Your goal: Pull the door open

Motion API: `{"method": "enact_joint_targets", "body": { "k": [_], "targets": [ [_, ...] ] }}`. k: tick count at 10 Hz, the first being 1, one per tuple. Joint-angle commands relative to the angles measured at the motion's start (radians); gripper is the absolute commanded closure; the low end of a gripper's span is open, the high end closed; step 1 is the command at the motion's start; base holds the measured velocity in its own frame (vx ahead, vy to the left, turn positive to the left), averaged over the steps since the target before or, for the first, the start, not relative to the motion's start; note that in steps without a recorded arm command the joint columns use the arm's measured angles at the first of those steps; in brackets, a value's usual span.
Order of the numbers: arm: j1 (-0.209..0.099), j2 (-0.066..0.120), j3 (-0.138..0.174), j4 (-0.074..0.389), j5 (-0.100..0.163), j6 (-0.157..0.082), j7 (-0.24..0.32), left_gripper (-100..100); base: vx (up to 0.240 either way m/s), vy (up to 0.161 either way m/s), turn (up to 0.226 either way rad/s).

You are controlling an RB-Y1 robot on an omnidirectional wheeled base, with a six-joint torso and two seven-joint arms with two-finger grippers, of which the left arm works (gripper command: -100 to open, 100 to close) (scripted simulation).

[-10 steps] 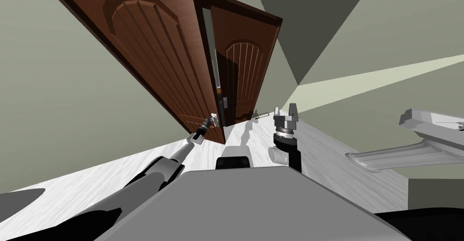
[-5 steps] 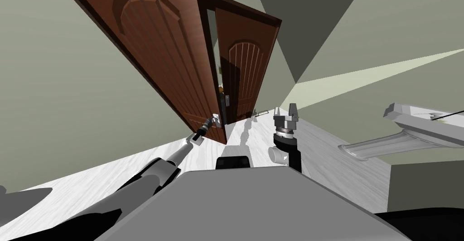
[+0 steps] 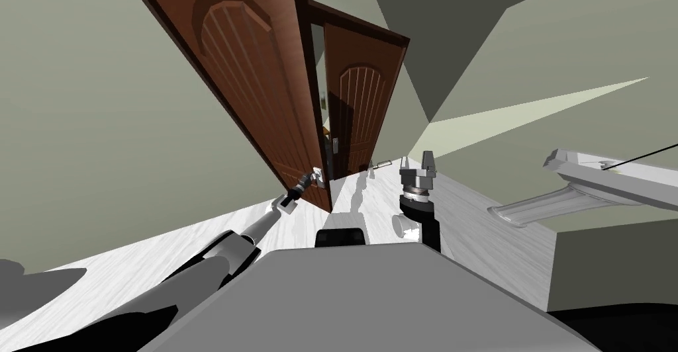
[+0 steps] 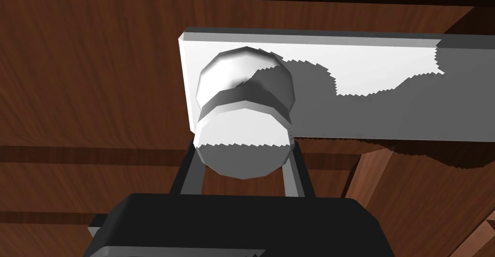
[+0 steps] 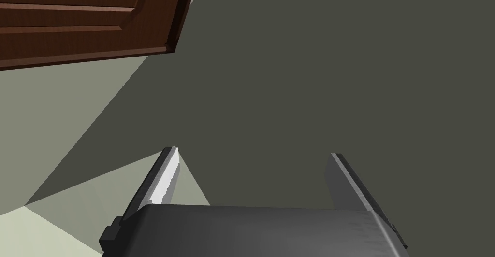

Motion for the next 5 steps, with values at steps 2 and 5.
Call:
{"method": "enact_joint_targets", "body": {
  "k": [2, 5],
  "targets": [
    [0.015, 0.037, -0.035, -0.015, -0.004, -0.047, 0.03, 100, -0.125, 0.111, -0.068],
    [0.03, 0.075, -0.071, -0.03, -0.008, -0.096, 0.061, 100, -0.1, 0.117, -0.05]
  ]
}}
